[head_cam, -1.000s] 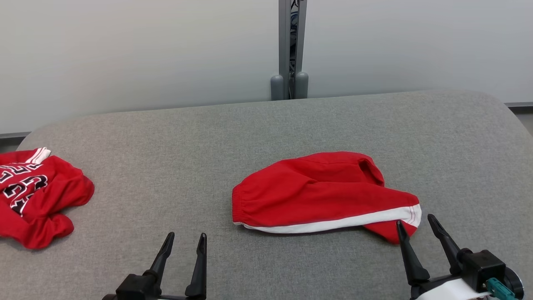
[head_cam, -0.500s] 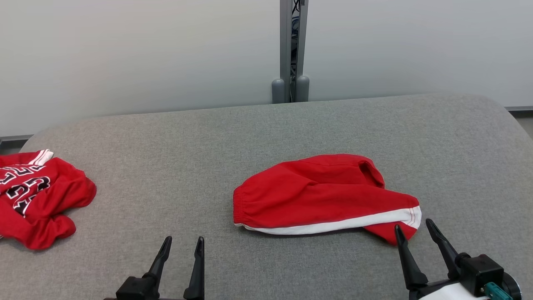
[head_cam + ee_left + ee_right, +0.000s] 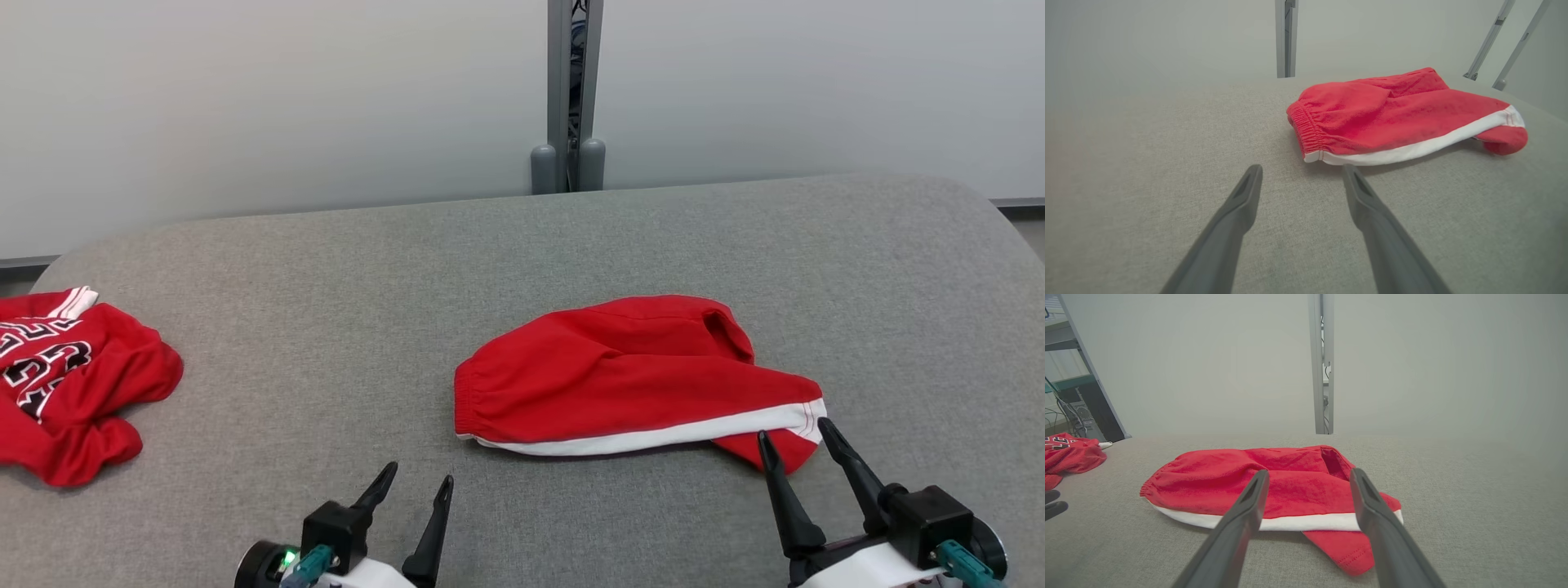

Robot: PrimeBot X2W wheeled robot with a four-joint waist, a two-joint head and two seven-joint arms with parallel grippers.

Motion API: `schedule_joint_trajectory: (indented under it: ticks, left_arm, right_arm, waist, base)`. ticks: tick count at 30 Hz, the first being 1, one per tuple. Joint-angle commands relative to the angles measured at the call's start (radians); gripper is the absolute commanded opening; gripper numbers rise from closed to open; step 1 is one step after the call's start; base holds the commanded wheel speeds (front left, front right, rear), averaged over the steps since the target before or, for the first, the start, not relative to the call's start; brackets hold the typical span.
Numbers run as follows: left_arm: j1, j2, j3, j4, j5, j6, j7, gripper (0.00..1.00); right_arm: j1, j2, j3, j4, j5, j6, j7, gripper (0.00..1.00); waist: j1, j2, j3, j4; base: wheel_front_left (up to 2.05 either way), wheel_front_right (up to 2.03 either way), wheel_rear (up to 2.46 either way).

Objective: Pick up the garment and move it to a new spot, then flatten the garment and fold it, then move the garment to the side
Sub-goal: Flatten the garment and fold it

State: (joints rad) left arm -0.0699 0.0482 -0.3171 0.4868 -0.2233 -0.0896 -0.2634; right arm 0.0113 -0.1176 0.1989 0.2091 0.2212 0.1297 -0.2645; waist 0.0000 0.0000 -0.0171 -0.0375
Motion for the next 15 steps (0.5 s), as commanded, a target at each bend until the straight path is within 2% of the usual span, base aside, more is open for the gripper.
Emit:
schedule_joint_trajectory:
  ticks: [1, 4, 5, 7, 9, 13, 15]
  left_arm:
    - [-0.046, 0.004, -0.008, 0.031, 0.01, -0.011, -0.001, 1.0]
    - [-0.102, 0.004, -0.023, 0.083, 0.023, -0.022, -0.001, 1.0]
    - [-0.116, 0.005, -0.027, 0.098, 0.022, -0.023, -0.001, 0.97]
    - [-0.144, 0.004, -0.037, 0.131, 0.015, -0.028, -0.001, 0.69]
    - [-0.161, 0.004, -0.04, 0.143, 0.013, -0.029, -0.001, 0.67]
    - [-0.212, 0.004, -0.049, 0.199, 0.011, -0.034, -0.001, 0.77]
    - [-0.234, 0.004, -0.055, 0.22, 0.012, -0.036, -0.001, 0.77]
  right_arm:
    - [-0.014, -0.013, 0.002, 0.001, 0.009, 0.002, 0.0, 1.0]
    - [-0.026, -0.022, 0.007, -0.004, 0.014, 0.002, 0.0, 1.0]
    - [-0.028, -0.024, 0.007, -0.004, 0.016, 0.002, 0.0, 1.0]
    - [-0.034, -0.03, 0.006, -0.005, 0.017, 0.002, 0.0, 1.0]
    - [-0.039, -0.03, 0.003, -0.008, 0.019, 0.002, -0.001, 1.0]
    - [-0.05, -0.034, 0.0, -0.014, 0.02, 0.002, 0.0, 1.0]
    - [-0.061, -0.036, 0.002, -0.016, 0.021, 0.002, 0.0, 1.0]
  waist:
    - [0.0, 0.0, 0.011, -0.01]
    - [0.0, 0.0, 0.028, -0.024]
    - [0.0, 0.0, 0.033, -0.028]
    - [0.0, 0.0, 0.046, -0.035]
    - [0.0, 0.0, 0.055, -0.038]
    - [0.0, 0.0, 0.087, -0.045]
    - [0.0, 0.0, 0.1, -0.048]
  base:
    - [0.0, 0.0, 0.0]
    - [0.0, 0.0, 0.0]
    - [0.0, 0.0, 0.0]
    - [0.0, 0.0, 0.0]
    - [0.0, 0.0, 0.0]
    - [0.0, 0.0, 0.0]
    - [0.0, 0.0, 0.0]
